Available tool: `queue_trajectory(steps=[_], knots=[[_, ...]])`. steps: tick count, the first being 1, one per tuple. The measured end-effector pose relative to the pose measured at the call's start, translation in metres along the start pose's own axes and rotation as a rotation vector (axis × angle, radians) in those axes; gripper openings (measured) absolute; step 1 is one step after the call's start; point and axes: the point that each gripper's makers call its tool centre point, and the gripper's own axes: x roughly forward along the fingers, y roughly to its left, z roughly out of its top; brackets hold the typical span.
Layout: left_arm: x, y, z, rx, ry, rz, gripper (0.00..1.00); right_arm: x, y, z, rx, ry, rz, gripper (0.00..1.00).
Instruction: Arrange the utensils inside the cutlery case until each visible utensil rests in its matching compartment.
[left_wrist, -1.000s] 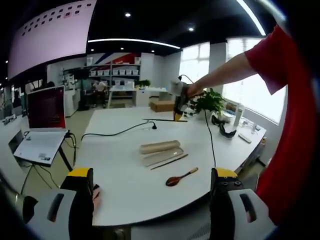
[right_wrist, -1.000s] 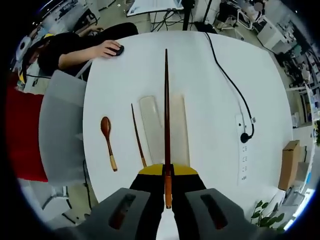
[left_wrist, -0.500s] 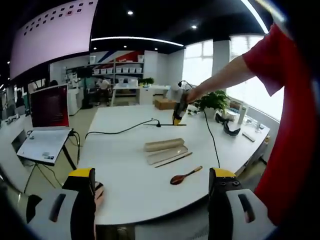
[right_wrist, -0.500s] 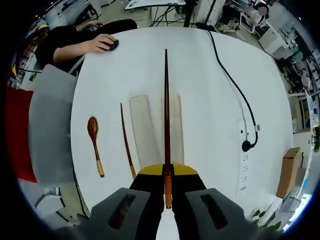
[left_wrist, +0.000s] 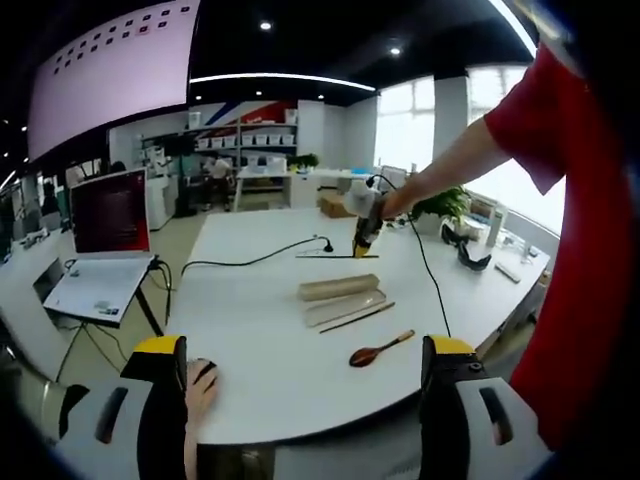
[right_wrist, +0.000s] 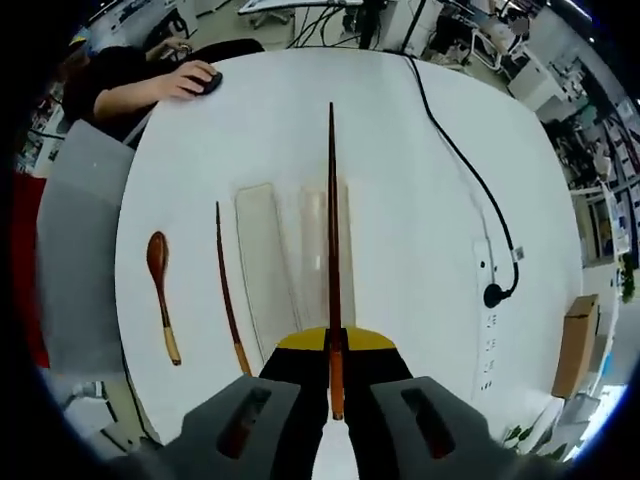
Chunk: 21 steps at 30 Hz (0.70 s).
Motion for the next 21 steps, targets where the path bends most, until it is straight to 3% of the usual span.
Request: queue_trajectory(steps=[4,5,6,15,21], knots=[[-0.001,-0.001,-0.005,-0.003,0.023,0.002,1.00,0.013,-0.009,-0.005,0.030,-0.006,-0.010,0.00],[-0.002,0.000,-0.006,-0.004,0.027,0.004,1.00,0.018,-0.005,-0.006,0.100,-0.016,0.021,0.00],[-0.002,0.001,-0.005,-0.005,0.025,0.006,1.00,0.021,0.000,-0.005,0.111,-0.026,0.048,0.00],[-0.004,0.008,-0.004,-0.001,0.037,0.028,0.99,0.041,0.015,-0.017,0.054,0.044,0.041,0.00],[-0.007,0.006,-0.009,-0.012,0.051,0.037,0.99,0.053,0.008,-0.020,0.105,0.008,0.004,0.00]])
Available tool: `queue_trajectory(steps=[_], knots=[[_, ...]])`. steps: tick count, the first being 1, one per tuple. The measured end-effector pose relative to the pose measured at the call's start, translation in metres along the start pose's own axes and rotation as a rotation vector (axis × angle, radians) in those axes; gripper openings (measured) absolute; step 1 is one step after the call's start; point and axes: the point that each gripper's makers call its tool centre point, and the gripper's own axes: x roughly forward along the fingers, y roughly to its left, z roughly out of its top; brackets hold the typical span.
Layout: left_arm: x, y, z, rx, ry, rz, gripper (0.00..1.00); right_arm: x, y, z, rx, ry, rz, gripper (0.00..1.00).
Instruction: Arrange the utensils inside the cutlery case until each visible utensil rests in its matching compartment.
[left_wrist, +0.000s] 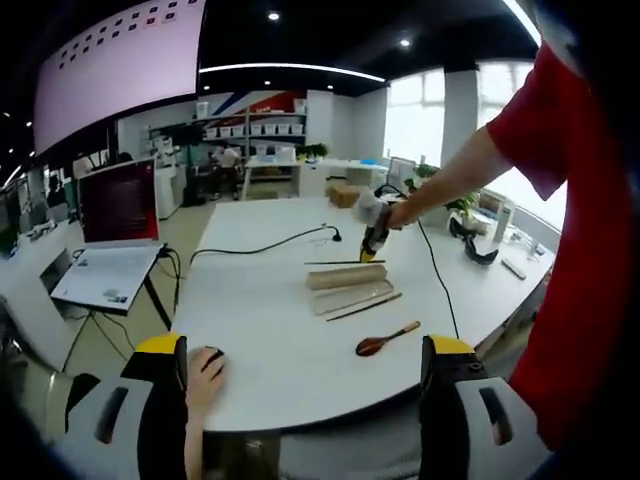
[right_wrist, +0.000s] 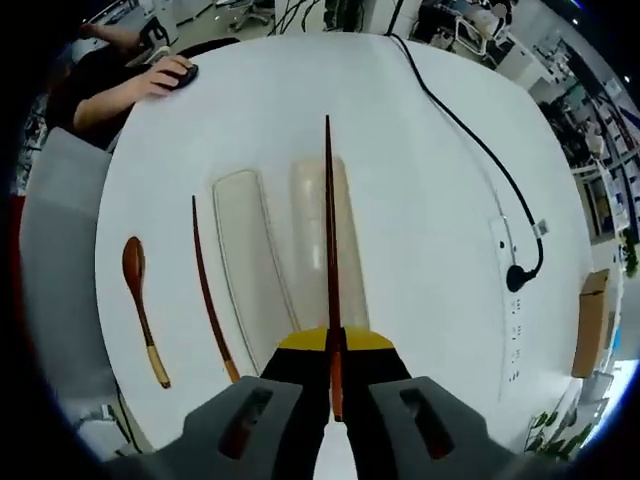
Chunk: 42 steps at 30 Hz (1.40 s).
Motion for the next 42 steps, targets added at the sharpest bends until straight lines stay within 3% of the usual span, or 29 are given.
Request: queue_trajectory(steps=[2,3,8,16,20,22,39,42], knots=[[-0.001,-0.001,-0.002,0.001,0.009,0.005,0.99,0.008,0.002,-0.001,-0.010,-0.006,0.000,0.00],[-0.002,-0.001,-0.002,0.001,0.010,0.007,0.99,0.010,-0.005,-0.003,-0.041,0.010,-0.036,0.00],[-0.005,0.000,-0.004,-0.001,0.020,0.027,0.99,0.018,-0.012,-0.002,-0.049,-0.010,-0.005,0.00],[0.001,-0.008,-0.008,-0.010,0.044,0.020,0.99,0.026,-0.008,-0.005,-0.095,-0.015,0.005,0.00],[0.008,-0.016,-0.003,0.016,0.049,-0.006,0.99,0.026,0.002,-0.010,-0.117,-0.002,0.009,0.00],[0.010,-0.016,-0.002,0.020,0.052,-0.007,0.99,0.028,0.006,-0.011,-0.072,0.003,0.042,0.00],[0.008,-0.004,0.002,0.037,0.062,0.007,0.99,0.043,0.000,-0.018,-0.107,0.048,0.073,0.01],[0.008,-0.003,0.000,0.033,0.070,0.008,0.99,0.043,0.000,-0.018,-0.080,0.067,0.085,0.01]])
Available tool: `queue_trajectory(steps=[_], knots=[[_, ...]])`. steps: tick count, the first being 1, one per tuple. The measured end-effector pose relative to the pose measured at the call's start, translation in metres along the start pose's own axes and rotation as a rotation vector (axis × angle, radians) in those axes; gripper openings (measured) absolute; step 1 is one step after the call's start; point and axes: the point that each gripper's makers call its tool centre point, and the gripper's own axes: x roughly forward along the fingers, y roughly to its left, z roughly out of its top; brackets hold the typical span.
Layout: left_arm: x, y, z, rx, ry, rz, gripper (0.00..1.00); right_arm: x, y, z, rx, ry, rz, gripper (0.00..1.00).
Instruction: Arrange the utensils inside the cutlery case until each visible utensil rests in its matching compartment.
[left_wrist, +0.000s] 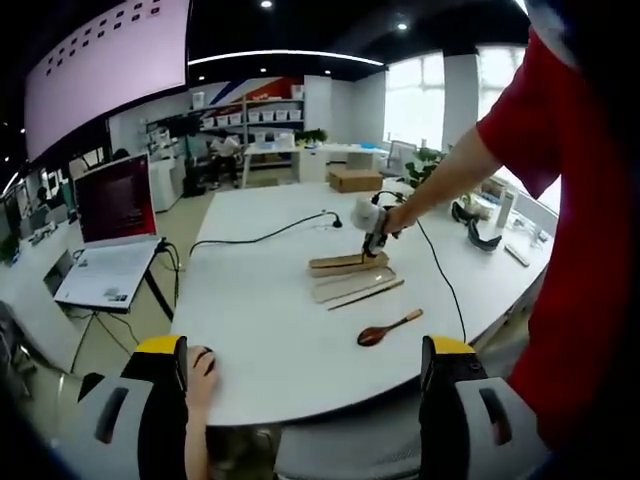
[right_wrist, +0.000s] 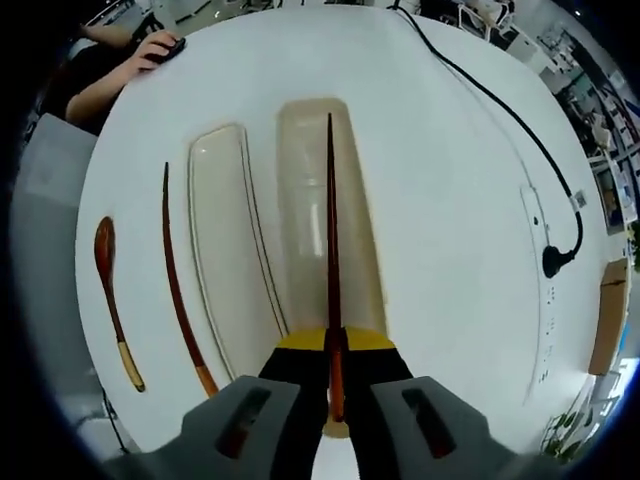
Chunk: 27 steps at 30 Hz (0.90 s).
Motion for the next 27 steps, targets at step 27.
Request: queue_trajectory(steps=[27], knots=[[-0.012,-0.004,0.023,-0.021,-0.084,-0.049,1.00,-0.053,0.006,-0.001,0.023,-0.117,-0.129,0.07]])
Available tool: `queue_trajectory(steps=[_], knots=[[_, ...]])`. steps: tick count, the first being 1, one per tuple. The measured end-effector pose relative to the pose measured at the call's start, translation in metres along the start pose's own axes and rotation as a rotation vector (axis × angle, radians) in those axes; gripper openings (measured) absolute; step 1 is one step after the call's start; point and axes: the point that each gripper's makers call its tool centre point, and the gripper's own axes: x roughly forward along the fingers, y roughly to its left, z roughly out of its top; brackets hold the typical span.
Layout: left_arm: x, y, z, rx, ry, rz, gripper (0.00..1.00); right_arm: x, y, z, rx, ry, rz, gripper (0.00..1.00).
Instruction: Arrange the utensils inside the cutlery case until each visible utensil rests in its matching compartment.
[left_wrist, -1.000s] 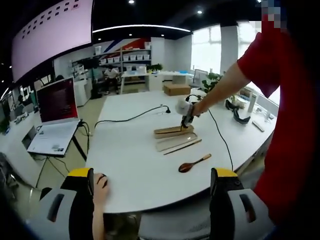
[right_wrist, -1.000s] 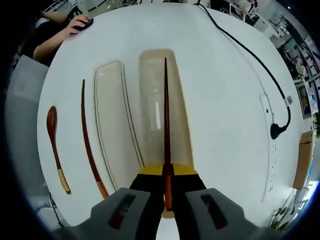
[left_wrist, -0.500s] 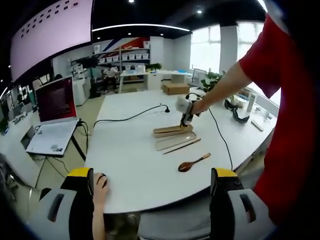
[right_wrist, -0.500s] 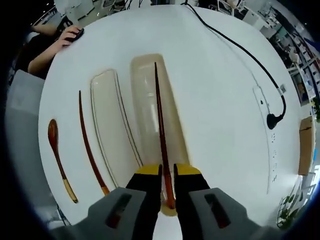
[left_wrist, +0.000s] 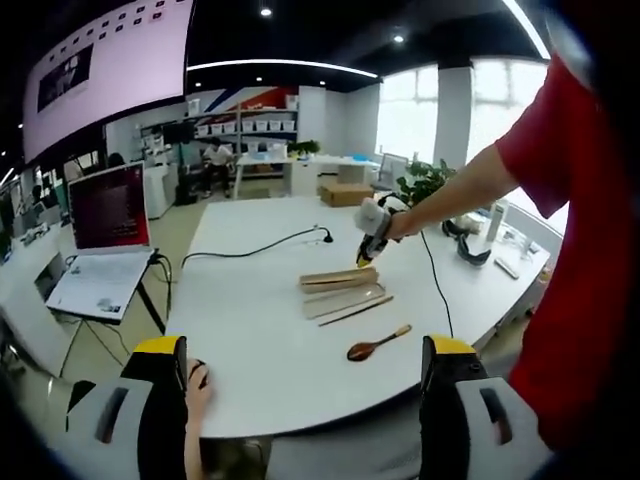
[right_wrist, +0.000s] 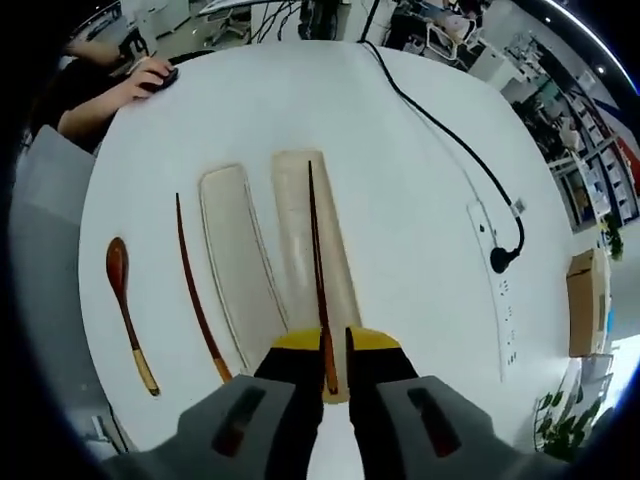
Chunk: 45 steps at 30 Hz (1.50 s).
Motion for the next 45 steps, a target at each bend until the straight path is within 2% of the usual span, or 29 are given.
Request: queue_trajectory(steps=[1,3,8,10,15,18,20,22,23,27,29,31,34,35,37,40,42,43,45], knots=[[-0.002,0.000,0.001,0.003,-0.008,0.000,1.00,-0.008,0.008,0.000,0.000,-0.001,-0.005,0.08],[-0.005,0.000,0.001,0.009,-0.025,0.002,1.00,-0.006,0.003,0.001,-0.012,-0.001,-0.009,0.07],[-0.012,0.002,-0.001,-0.010,-0.044,0.013,0.99,-0.035,0.019,0.024,-0.031,-0.044,-0.014,0.14],[-0.014,0.002,-0.001,-0.014,-0.052,0.015,0.99,-0.038,0.021,0.026,-0.028,-0.067,-0.027,0.16],[-0.017,0.000,0.001,-0.008,-0.067,0.009,0.99,-0.054,0.034,0.030,0.040,-0.119,-0.041,0.22],[-0.017,-0.002,0.003,0.002,-0.067,-0.006,0.98,-0.064,0.042,0.025,0.031,-0.114,-0.050,0.22],[-0.018,-0.002,0.007,0.021,-0.074,-0.007,0.98,-0.073,0.044,0.022,0.024,-0.133,-0.055,0.21],[-0.020,-0.001,0.009,0.018,-0.083,-0.011,0.98,-0.079,0.049,0.014,0.042,-0.130,-0.042,0.22],[-0.020,0.000,0.010,0.017,-0.087,-0.011,0.98,-0.089,0.061,0.013,0.050,-0.132,-0.047,0.22],[-0.020,0.001,0.009,0.014,-0.089,-0.010,0.97,-0.096,0.075,0.002,0.083,-0.135,-0.052,0.23],[-0.019,-0.002,0.006,0.014,-0.064,-0.032,0.97,-0.101,0.085,-0.006,0.054,-0.118,-0.041,0.25],[-0.020,0.001,0.011,0.072,-0.081,-0.005,0.97,-0.107,0.087,-0.014,0.008,-0.097,-0.051,0.26],[-0.019,-0.001,0.011,0.041,-0.096,0.010,0.96,-0.116,0.089,-0.026,0.041,-0.078,-0.059,0.25],[-0.019,-0.005,0.011,0.010,-0.115,0.003,0.96,-0.118,0.091,-0.026,0.048,-0.086,-0.059,0.25],[-0.019,-0.009,0.007,-0.013,-0.117,-0.009,0.96,-0.119,0.095,-0.026,0.066,-0.098,-0.054,0.25],[-0.020,-0.011,0.000,-0.003,-0.110,-0.009,0.96,-0.115,0.106,-0.026,0.059,-0.112,-0.035,0.24],[-0.023,-0.010,-0.003,0.005,-0.096,0.000,0.95,-0.112,0.115,-0.020,0.118,-0.157,-0.034,0.24],[-0.025,-0.007,-0.003,0.005,-0.102,0.008,0.95,-0.111,0.121,-0.017,0.125,-0.167,-0.014,0.24],[-0.029,-0.005,0.001,-0.026,-0.125,0.022,0.95,-0.108,0.127,-0.013,0.105,-0.164,-0.018,0.24]])
